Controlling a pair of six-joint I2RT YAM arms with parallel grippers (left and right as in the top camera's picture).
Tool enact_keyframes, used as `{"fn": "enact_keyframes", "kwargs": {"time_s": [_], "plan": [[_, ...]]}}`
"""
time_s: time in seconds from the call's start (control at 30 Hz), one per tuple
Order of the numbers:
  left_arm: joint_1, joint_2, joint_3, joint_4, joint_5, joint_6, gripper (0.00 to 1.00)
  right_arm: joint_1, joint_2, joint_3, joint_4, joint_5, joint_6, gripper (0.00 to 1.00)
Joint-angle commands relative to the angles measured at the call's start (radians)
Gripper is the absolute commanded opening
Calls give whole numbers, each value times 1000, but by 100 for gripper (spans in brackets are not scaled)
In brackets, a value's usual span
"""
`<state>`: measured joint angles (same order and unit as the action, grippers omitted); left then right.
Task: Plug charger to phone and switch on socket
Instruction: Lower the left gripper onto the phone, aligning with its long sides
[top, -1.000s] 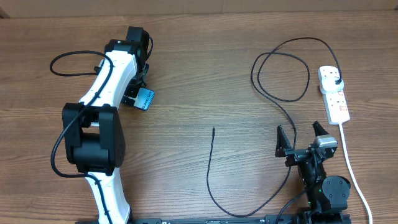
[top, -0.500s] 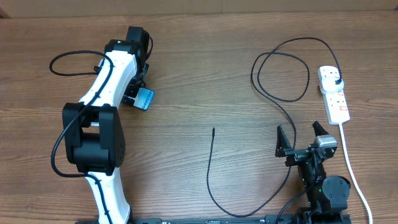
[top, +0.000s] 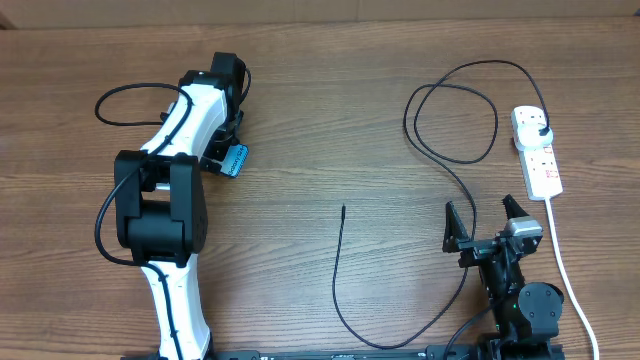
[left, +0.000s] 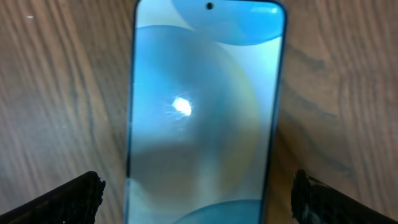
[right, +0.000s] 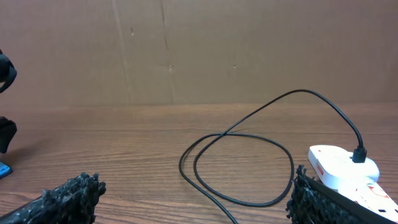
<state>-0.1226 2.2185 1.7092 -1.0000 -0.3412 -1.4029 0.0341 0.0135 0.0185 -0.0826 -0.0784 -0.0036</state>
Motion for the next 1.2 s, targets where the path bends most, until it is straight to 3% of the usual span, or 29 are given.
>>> {"fn": "enact_keyframes", "kwargs": {"time_s": [0.0,1.17], "plan": [[-2,45,19,18,-11,19,100,-3,-11,-11,4,7,-3,100],[50,84,19,-43,155,19,100,-3,-11,-11,4,7,-3,100]]}}
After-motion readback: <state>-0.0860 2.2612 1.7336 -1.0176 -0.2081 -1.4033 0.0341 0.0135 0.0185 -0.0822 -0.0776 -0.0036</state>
